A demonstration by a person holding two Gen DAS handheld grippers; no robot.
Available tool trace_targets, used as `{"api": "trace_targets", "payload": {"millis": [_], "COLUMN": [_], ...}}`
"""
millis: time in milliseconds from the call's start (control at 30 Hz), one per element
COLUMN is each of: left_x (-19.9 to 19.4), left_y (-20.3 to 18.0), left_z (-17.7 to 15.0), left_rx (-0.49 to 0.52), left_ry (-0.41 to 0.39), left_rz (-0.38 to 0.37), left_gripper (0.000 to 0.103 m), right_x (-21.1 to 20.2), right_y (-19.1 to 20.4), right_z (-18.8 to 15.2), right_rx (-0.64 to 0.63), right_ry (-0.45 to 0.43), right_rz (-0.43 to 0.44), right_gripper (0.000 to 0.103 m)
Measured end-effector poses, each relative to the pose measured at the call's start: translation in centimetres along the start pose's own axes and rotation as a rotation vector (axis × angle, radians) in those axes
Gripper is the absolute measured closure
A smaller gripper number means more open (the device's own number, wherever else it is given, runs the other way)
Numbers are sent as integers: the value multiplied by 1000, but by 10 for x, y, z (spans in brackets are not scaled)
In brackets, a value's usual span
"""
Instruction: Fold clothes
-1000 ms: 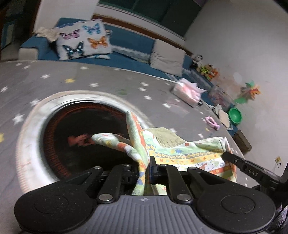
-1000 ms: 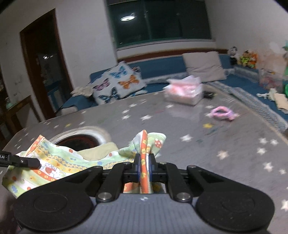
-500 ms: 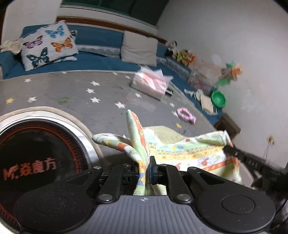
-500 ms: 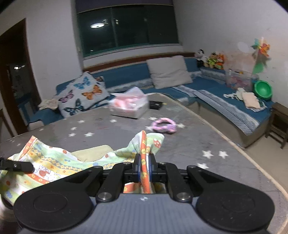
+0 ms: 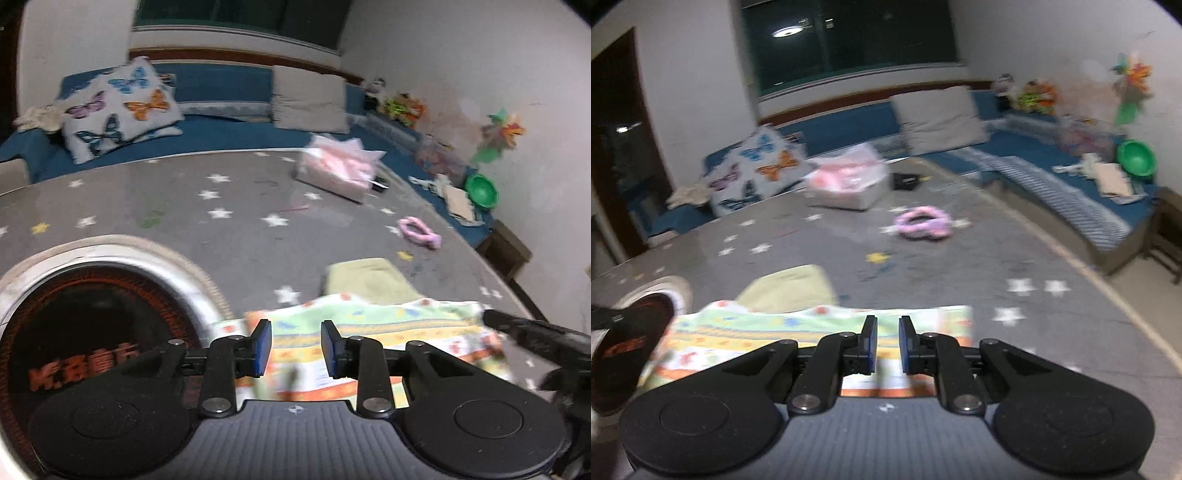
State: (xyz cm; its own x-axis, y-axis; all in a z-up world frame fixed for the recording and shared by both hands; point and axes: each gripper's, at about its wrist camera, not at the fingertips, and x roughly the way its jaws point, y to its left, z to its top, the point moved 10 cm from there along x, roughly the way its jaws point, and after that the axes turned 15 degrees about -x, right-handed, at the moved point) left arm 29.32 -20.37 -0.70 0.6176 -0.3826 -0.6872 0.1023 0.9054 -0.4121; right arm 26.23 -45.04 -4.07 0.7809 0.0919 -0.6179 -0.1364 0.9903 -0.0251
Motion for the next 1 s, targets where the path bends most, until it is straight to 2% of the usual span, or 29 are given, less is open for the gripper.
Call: {"api": "trace_targets", "payload": {"millis": [267, 467, 500, 567, 733, 767, 933, 1000], "left_x": [48, 73, 72, 68, 47, 42, 18, 10], "left_y": [-31, -25, -24, -23, -27, -29, -32, -30], "left_z": [-8, -13, -13, -13, -23, -26, -50, -61], "left_rx": [36, 30, 24, 21, 47, 58, 105, 120], "left_ry": [73, 100, 97, 93, 79, 75, 74, 75], "left_rz": [-45, -13, -17, -21, -29, -32, -32, -27], "left_gripper": [78, 81, 81, 81, 80, 80, 80, 78], "right_x": [32, 43, 42, 36, 11, 5, -22, -31], "right_y": [16, 15, 15, 16, 33, 37, 59, 66], "right_z": [0, -3, -2, -2, -8, -10, -23, -30], "right_rx": [-8, -8, -9, -16, -44, -50, -87, -98], "right_ry": [34, 47, 47, 43, 29, 27, 15, 13], "right_rz": [43, 44, 44, 47, 81, 90, 103, 99], "right_gripper": [88, 87, 87, 76, 72, 68, 64, 58]}}
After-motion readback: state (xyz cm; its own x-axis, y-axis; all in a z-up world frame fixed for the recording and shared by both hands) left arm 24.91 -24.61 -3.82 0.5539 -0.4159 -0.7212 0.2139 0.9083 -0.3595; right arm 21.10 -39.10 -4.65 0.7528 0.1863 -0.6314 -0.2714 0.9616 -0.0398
